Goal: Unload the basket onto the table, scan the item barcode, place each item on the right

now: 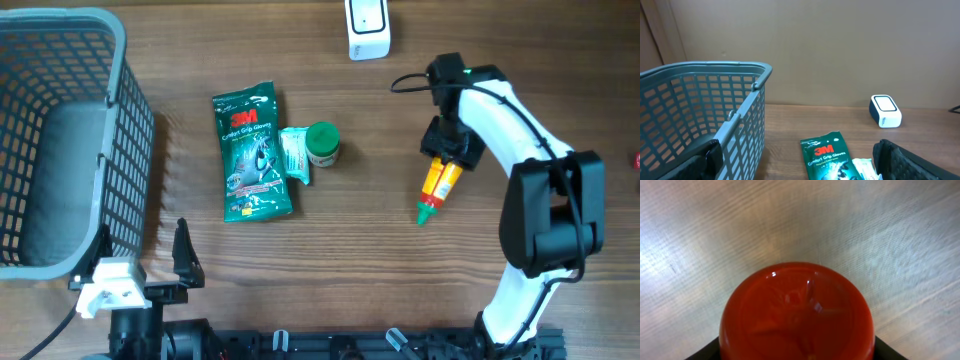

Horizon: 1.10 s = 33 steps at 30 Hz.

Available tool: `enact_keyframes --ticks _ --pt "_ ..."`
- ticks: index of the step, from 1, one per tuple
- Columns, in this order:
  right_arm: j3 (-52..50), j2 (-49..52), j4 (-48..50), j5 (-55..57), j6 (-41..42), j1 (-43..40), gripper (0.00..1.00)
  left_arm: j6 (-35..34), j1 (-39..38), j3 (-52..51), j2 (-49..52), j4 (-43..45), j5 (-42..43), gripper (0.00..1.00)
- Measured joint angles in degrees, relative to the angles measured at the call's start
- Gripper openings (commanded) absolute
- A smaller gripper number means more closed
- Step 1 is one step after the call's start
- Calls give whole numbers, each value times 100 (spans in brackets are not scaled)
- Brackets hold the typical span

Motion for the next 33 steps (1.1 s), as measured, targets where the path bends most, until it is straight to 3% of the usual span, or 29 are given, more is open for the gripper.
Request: enact_keyframes --ticks 4,7,15,21,27,33 --pt "-114 0 151 450 507 330 67 0 -2 0 0 2 0 100" --pt "-177 0 251 568 695 492 75 0 0 0 0 2 0 100" --pt "-184 0 483 350 557 525 100 0 0 0 0 2 0 100" --pt "544 0 -549 -44 337 525 100 0 0 0 0 2 0 100" --pt "1106 -474 -844 -927 -149 136 100 0 0 0 0 2 0 100" --pt "625 -1633 -109 -1690 -892 -1003 100 0 0 0 0 2 0 100"
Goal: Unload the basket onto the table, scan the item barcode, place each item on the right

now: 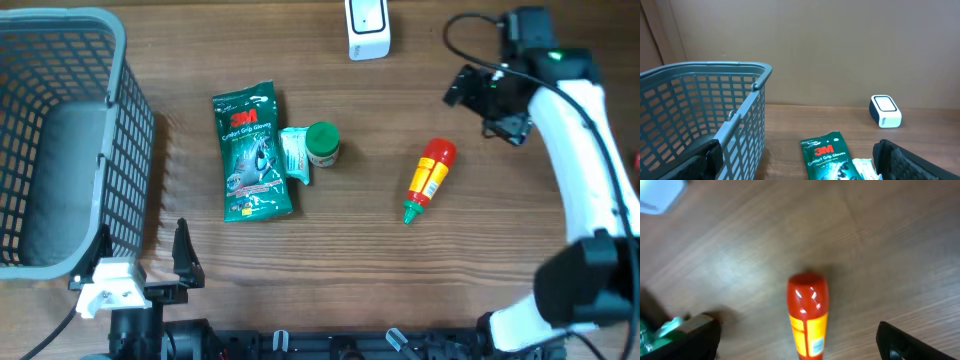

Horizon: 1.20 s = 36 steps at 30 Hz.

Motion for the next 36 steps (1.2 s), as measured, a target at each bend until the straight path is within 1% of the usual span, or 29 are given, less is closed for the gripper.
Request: enact_keyframes --ticks 3,5,6,8,11,12,16,20,21,24,27,30,32,33,34,36 --pt "-828 -151 761 -625 -487 -219 100 0 0 0 0 0 0 100" --pt "-1458 -118 1193 -852 -651 -247 100 0 0 0 0 -4 0 100" --pt "-1543 -116 1231 -951 -721 -247 100 0 -2 0 0 0 0 100" --pt "-2118 -96 1727 -1034 -866 -208 100 0 0 0 0 0 0 100" --pt "-2428 -96 2251 -1121 -1032 -109 100 0 0 0 0 -2 0 100" --pt "-2586 -96 2540 -1141 -1056 -72 100 0 0 0 0 0 0 100" --pt "-3139 -94 3195 -1165 -1064 -61 100 0 -2 0 0 2 -2 100" --pt "-3539 -83 3602 -1172 -1001 -61 100 0 0 0 0 -2 0 100" --pt "-3556 -52 3661 -1185 -979 -61 98 0 -2 0 0 0 0 100" --pt "-3556 166 3788 -1250 -922 -61 86 0 0 0 0 0 0 100" --pt "-3534 273 3849 -1266 -855 -61 77 0 -2 0 0 0 0 100" --pt "-3473 376 3904 -1290 -811 -55 64 0 0 0 0 0 0 100" --pt "-3432 431 3919 -1292 -772 -17 52 0 0 0 0 0 0 100" --pt "-3425 442 3934 -1294 -769 17 49 0 0 0 0 0 0 100" --pt "-3425 444 3945 -1292 -726 46 42 0 0 0 0 0 0 100" --pt "-3423 455 3976 -1316 -678 98 36 0 0 0 0 0 0 100"
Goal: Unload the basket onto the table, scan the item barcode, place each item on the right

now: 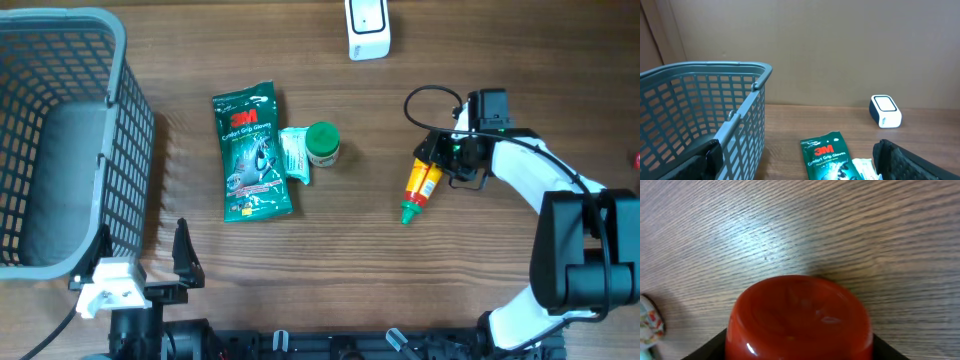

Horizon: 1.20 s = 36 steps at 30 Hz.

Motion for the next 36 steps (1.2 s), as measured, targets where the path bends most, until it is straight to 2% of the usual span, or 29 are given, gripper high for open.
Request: enact_keyframes --ticks 4,7,12,13,15,18,21,27,30,36 --pt "2 7 68 2 542 11 38 0 0 0 0 0 0 100" --pt "15 11 52 22 1038 11 44 0 0 0 0 0 0 100" --pt "101 11 -514 -31 2828 33 45 0 0 0 0 0 0 100" --pt "101 11 -551 -111 3193 33 49 0 0 0 0 0 0 100" --pt "76 11 -610 -341 3884 33 69 0 0 0 0 0 0 100" --pt "28 -11 -807 -579 4540 35 73 0 0 0 0 0 0 100" --pt "-76 -295 -1012 -623 4843 50 76 0 0 0 0 0 0 100" --pt "-81 -1309 -1495 -621 5086 50 99 0 0 0 0 0 0 100" --pt "-81 -1687 -1755 -627 4927 50 99 0 0 0 0 0 0 100" --pt "-92 -1867 -1150 -708 2909 50 99 0 0 0 0 0 0 100"
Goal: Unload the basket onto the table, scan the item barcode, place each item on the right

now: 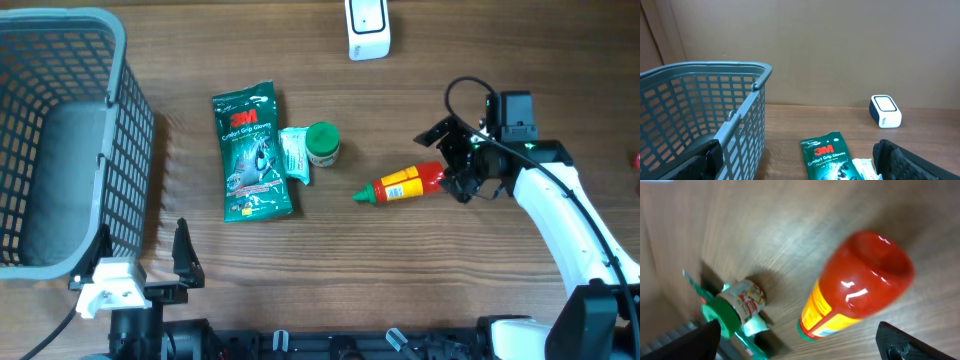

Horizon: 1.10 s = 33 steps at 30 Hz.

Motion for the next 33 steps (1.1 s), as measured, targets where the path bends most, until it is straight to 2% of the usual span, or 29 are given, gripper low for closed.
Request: enact_keyframes --ticks 3,5,10,14,17,22,33 --pt "26 0 -70 -107 4 22 94 0 0 0 0 0 0 100" --pt "142 0 -704 9 328 136 93 0 0 0 0 0 0 100" --pt "1670 111 -2516 868 1244 791 93 0 0 0 -2 -11 0 100" --pt "3099 994 -3563 1366 1606 957 91 0 4 0 -2 -7 0 100" --pt "3672 2122 -3906 1495 1644 957 89 0 4 0 -2 -4 0 100" --pt "3880 3368 -4157 1506 1639 957 89 0 4 0 -2 -2 0 100" --pt "3932 4013 -4350 1641 1838 957 84 0 4 0 -2 0 0 100"
